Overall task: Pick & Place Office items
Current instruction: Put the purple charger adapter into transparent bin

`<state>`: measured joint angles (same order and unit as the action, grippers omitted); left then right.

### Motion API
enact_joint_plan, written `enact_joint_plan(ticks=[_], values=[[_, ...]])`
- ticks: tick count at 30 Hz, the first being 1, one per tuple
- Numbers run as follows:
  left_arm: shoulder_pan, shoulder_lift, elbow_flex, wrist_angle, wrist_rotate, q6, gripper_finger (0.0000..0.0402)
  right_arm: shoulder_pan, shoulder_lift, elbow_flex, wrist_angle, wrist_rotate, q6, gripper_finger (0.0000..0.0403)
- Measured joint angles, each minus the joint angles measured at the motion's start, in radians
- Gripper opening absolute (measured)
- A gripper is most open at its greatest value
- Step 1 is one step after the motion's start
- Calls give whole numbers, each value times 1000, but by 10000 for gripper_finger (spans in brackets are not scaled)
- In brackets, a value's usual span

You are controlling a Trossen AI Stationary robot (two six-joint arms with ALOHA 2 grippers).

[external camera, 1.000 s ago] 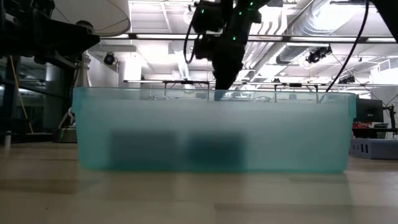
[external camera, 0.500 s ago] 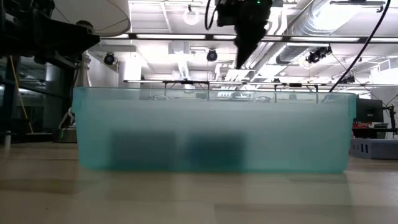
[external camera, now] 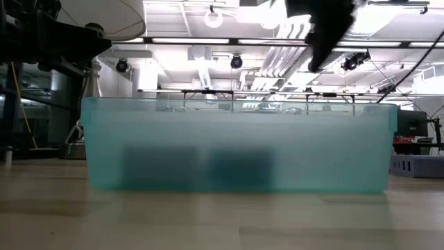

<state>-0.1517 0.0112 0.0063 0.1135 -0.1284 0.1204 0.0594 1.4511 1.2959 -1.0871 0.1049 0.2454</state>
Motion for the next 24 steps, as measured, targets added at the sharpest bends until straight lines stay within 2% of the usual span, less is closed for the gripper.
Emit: enact_joint_plan(ticks=[4, 10, 20, 24], values=[[0, 0, 0, 0, 0, 0, 186, 46, -76, -149, 62, -2, 76, 137], [0, 0, 0, 0, 0, 0, 186, 116, -122, -320, 134, -10, 176, 137], [0, 0, 0, 0, 0, 0, 186, 208, -122, -467, 203, -10, 298, 137], [0, 0, 0, 0, 0, 0, 186, 238, -122, -481, 202, 14, 329, 155]])
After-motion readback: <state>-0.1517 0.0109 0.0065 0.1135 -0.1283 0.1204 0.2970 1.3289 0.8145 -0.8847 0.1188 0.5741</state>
